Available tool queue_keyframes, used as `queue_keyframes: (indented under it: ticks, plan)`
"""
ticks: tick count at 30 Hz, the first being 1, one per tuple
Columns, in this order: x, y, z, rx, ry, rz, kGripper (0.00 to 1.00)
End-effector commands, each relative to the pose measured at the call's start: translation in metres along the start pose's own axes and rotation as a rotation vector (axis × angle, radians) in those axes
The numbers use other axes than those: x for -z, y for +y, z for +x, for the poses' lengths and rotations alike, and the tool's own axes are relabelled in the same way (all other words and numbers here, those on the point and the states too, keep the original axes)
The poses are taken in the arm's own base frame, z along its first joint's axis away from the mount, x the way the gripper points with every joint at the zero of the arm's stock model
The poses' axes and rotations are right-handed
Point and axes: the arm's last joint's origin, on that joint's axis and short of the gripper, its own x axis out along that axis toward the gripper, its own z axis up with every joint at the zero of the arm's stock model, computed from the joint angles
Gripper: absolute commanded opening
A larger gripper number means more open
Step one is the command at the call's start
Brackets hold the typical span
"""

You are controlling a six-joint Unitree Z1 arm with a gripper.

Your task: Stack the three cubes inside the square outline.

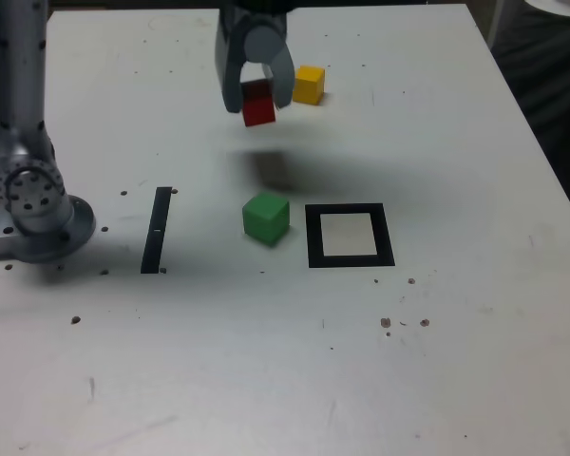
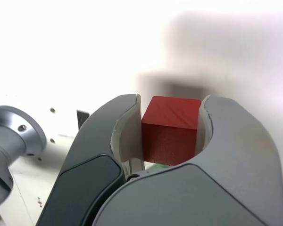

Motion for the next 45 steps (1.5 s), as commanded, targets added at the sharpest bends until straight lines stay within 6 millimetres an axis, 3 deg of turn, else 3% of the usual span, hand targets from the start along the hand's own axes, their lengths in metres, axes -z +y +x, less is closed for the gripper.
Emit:
queue_keyframes:
  ticks: [1, 13, 22, 32, 45]
  plan:
    - [-0.001, -0.015, -0.003, -0.005, -0.012, 0.019, 0.28]
    - [-0.022, -0.084, -0.008, -0.027, -0.036, 0.120, 0.28]
    - [-0.039, -0.119, -0.002, -0.021, -0.027, 0.167, 0.28]
    - [-0.058, -0.143, 0.010, -0.006, -0.017, 0.181, 0.28]
    - [-0.077, -0.149, 0.028, 0.025, -0.003, 0.181, 0.28]
